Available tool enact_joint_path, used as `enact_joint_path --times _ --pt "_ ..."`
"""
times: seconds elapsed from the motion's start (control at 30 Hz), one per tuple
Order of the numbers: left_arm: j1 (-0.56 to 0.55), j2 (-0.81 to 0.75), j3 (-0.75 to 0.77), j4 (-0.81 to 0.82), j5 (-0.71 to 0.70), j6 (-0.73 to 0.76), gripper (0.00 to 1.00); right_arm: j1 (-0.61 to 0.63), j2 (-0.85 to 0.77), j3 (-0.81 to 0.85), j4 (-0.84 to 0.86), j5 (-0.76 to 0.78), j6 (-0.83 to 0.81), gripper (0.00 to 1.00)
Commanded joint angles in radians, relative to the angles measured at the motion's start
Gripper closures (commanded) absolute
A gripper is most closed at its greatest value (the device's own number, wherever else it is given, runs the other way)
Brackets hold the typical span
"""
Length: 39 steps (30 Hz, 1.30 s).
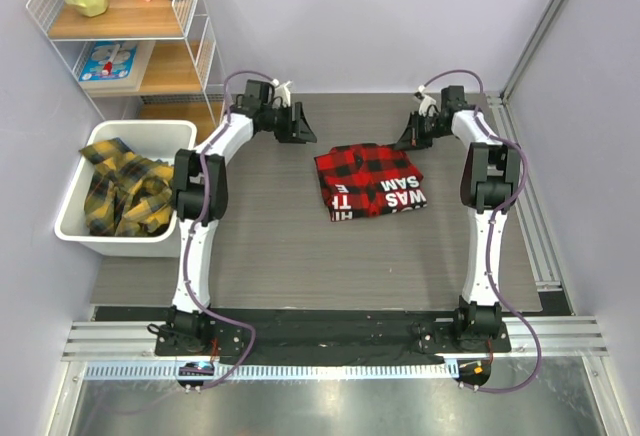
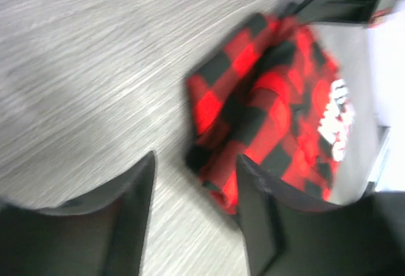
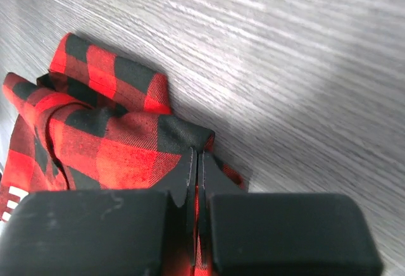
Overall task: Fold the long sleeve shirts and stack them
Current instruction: Fold the shirt
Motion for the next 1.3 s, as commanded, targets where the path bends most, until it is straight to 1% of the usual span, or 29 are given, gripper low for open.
enact_joint_path --times 0.0,0.17,0.2,0.27,0.33,0.37,0.4,0.43,0.47,0.53,0.57,0.67,0.7,0.73,0.77,0.8,0.83,0.87,0.9,0.97,1.0,1.03,1.07,1.1,1.13,1.17,1.2,1.23,1.27 --pt "-0.007 -0.061 -0.093 0.124 0.172 -0.178 0.38 0.0 -0.09 -0.06 0.039 -0.024 0.024 0.99" --pt "-0.032 -0.073 -0.183 0.136 0.155 -0.177 0.33 0.0 -0.086 -0.087 0.039 -0.031 0.026 0.99" --pt "-0.035 -0.067 -0.182 0.128 0.152 -0.167 0.33 0.0 -0.083 -0.091 0.035 -0.031 0.026 0.99" --pt "-0.044 -0.046 -0.17 0.125 0.158 -0.158 0.36 0.001 -0.075 -0.097 0.036 -0.031 0.021 0.99" --pt "-0.044 -0.029 -0.135 0.126 0.178 -0.167 0.46 0.005 -0.066 -0.098 0.032 -0.031 0.021 0.99" --pt "-0.043 -0.014 -0.127 0.148 0.187 -0.18 0.56 0.005 -0.057 -0.095 0.03 -0.033 0.021 0.99" --pt "-0.041 -0.009 -0.119 0.164 0.21 -0.189 0.62 0.006 -0.05 -0.088 0.032 -0.035 0.021 0.99" --pt "-0.039 -0.004 -0.117 0.192 0.215 -0.204 0.7 0.008 -0.043 -0.081 0.03 -0.036 0.026 0.99" --pt "-0.032 0.008 -0.116 0.25 0.221 -0.224 0.86 0.009 -0.034 -0.069 0.03 -0.036 0.029 0.99" --pt "-0.021 0.037 -0.061 0.272 0.23 -0.267 0.97 0.012 -0.004 -0.02 0.039 -0.05 0.035 0.99" --pt "-0.01 0.052 -0.032 0.275 0.232 -0.272 1.0 0.012 0.008 0.004 0.05 -0.059 0.067 0.99" --pt "0.01 0.091 0.068 0.275 0.209 -0.237 1.0 0.011 0.057 0.133 0.088 -0.058 0.104 0.99" --pt "0.013 0.1 0.1 0.255 0.212 -0.2 1.0 0.012 0.071 0.206 0.094 -0.059 0.113 0.99" --pt "0.017 0.106 0.131 0.229 0.21 -0.18 1.0 0.009 0.071 0.237 0.101 -0.073 0.124 0.99" --pt "0.019 0.106 0.192 0.203 0.216 -0.149 1.0 0.008 0.065 0.257 0.119 -0.103 0.15 0.99" --pt "0.019 0.103 0.212 0.139 0.219 -0.12 1.0 0.006 0.051 0.265 0.125 -0.114 0.155 0.99" --pt "0.019 0.077 0.22 0.119 0.238 -0.064 1.0 0.005 0.002 0.255 0.124 -0.125 0.156 0.99" --pt "0.019 0.056 0.191 0.103 0.246 -0.039 1.0 0.003 -0.027 0.232 0.124 -0.161 0.156 0.99" --pt "0.019 0.024 0.162 0.09 0.255 -0.017 1.0 0.001 -0.071 0.15 0.121 -0.176 0.14 0.99" --pt "0.017 -0.088 0.07 0.07 0.279 0.061 1.0 0.001 -0.22 0.031 0.111 -0.202 0.111 0.99" --pt "0.016 -0.13 -0.029 0.059 0.287 0.096 1.0 0.001 -0.271 -0.097 0.107 -0.228 0.072 0.99" --pt "0.01 -0.208 -0.074 0.01 0.295 0.171 1.0 0.003 -0.315 -0.157 0.093 -0.235 0.045 0.99" --pt "0.005 -0.242 -0.119 -0.025 0.311 0.222 1.0 0.005 -0.402 -0.213 0.032 -0.237 -0.009 0.99" --pt "0.0 -0.272 -0.215 -0.062 0.318 0.266 1.0 0.008 -0.435 -0.304 -0.009 -0.234 -0.055 0.99" --pt "-0.01 -0.312 -0.257 -0.117 0.321 0.321 1.0 0.008 -0.47 -0.346 -0.055 -0.234 -0.158 0.99" --pt "-0.018 -0.376 -0.315 -0.198 0.321 0.439 1.0 0.008 -0.519 -0.385 -0.161 -0.231 -0.213 0.99" --pt "-0.026 -0.42 -0.367 -0.241 0.316 0.493 0.99 0.009 -0.543 -0.458 -0.219 -0.231 -0.269 0.99" --pt "-0.047 -0.459 -0.472 -0.272 0.307 0.558 0.99 0.009 -0.566 -0.495 -0.276 -0.228 -0.402 0.99" --pt "-0.059 -0.536 -0.517 -0.326 0.298 0.649 0.98 0.009 -0.61 -0.57 -0.394 -0.22 -0.466 0.99"
